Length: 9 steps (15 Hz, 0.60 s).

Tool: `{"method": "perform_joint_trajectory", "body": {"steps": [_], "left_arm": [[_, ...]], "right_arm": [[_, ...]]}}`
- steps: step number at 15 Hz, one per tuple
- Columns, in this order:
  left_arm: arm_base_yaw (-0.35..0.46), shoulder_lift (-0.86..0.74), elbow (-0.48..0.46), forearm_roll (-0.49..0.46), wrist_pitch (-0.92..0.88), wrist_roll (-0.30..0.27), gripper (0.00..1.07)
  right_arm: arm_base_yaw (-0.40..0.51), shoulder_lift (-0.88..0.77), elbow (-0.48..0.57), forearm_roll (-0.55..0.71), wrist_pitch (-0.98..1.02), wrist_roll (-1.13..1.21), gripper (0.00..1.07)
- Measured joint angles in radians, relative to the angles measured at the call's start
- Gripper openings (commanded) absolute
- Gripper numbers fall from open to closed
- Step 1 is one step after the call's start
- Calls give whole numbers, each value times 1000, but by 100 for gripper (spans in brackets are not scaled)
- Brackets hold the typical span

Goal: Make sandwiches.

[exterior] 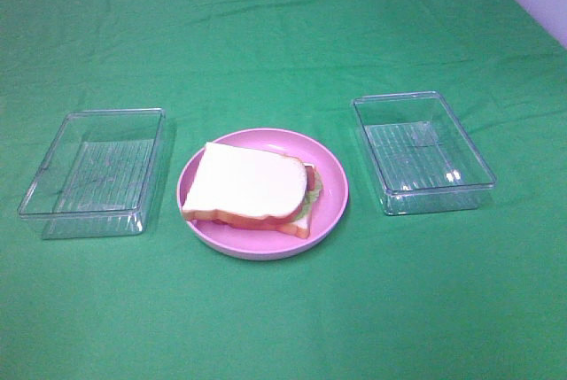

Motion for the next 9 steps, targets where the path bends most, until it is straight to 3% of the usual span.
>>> {"method": "perform_joint_trajectory", "body": {"steps": [9], "left_arm": [[0, 0, 0, 0, 0, 0, 92]], "right_arm": [[0, 0, 1, 0, 0, 0, 75]]}}
